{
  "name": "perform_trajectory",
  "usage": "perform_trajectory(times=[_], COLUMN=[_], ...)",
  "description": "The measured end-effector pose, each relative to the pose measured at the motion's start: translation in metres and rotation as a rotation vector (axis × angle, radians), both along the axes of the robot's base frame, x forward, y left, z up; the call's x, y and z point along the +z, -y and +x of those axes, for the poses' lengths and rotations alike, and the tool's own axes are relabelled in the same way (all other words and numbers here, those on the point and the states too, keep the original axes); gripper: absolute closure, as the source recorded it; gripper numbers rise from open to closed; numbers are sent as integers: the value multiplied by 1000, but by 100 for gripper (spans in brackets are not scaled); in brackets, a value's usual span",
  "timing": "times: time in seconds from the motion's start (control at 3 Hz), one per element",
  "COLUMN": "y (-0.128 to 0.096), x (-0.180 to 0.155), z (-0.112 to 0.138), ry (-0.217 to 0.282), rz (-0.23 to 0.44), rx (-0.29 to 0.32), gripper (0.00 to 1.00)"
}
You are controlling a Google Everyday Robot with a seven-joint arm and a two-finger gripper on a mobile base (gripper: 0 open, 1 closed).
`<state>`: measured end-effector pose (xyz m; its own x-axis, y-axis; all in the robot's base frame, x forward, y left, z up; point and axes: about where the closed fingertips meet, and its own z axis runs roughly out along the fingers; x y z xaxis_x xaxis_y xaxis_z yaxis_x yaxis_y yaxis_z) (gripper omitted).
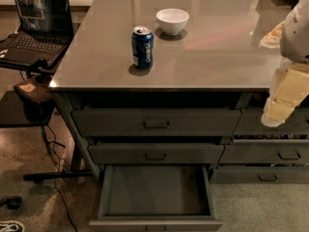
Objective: Close bottom drawer
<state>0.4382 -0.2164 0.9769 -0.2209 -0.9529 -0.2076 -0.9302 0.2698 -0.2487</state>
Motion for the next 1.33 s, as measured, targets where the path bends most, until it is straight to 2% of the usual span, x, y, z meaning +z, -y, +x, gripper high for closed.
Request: perform_trajectory(times=[0.33,0.67,1.0,1.33], y=[-5,-40,-92,-144], x=[-5,-15,-46,-98], z=[-4,-32,-67,-84], ry=[9,54,84,70], rz=[3,69,196,316], rx=[7,46,69,89], gripper=[0,0,0,0])
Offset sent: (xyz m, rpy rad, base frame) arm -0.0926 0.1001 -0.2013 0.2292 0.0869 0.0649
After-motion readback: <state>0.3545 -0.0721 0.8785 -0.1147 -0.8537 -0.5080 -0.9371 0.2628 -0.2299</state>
